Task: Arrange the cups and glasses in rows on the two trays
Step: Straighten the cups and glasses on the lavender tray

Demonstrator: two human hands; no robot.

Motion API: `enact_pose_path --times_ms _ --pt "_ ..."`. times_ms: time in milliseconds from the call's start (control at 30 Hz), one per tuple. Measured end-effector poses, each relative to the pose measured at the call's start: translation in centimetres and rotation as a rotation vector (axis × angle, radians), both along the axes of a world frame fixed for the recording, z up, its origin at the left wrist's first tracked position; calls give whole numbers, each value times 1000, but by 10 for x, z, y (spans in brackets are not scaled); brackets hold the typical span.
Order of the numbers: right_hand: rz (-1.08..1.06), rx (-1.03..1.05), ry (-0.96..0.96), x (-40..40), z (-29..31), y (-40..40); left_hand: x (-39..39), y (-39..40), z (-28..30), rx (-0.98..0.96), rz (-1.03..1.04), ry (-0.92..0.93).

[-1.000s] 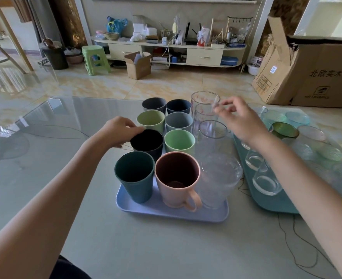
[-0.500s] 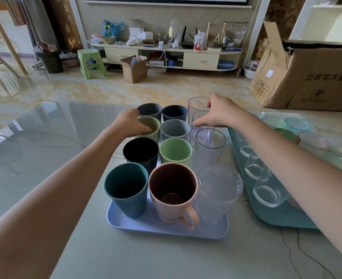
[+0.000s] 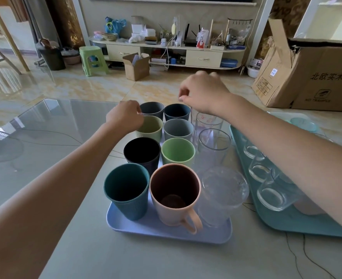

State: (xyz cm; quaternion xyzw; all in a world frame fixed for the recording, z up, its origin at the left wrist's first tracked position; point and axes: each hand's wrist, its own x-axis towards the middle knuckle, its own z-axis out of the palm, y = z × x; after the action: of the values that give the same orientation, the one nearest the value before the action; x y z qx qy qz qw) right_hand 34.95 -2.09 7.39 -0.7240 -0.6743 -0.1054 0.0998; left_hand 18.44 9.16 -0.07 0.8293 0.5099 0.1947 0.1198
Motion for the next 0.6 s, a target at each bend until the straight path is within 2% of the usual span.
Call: enact_pose_path --times_ms 67,200,267,467,600 --pt "16 -156 -106 -10 -4 23 6 4 4 51 25 -25" --pt "10 -357 -197 -18 -22 59 18 17 4 32 -125 33" --pt "-2 -379 -197 -17 -27 70 24 21 0 14 -143 73" --pt "-40 -403 -128 -3 -30 77 35 24 -1 -64 -213 -31" --pt "-37 -379 -99 7 -30 76 33 29 0 -1 -242 33"
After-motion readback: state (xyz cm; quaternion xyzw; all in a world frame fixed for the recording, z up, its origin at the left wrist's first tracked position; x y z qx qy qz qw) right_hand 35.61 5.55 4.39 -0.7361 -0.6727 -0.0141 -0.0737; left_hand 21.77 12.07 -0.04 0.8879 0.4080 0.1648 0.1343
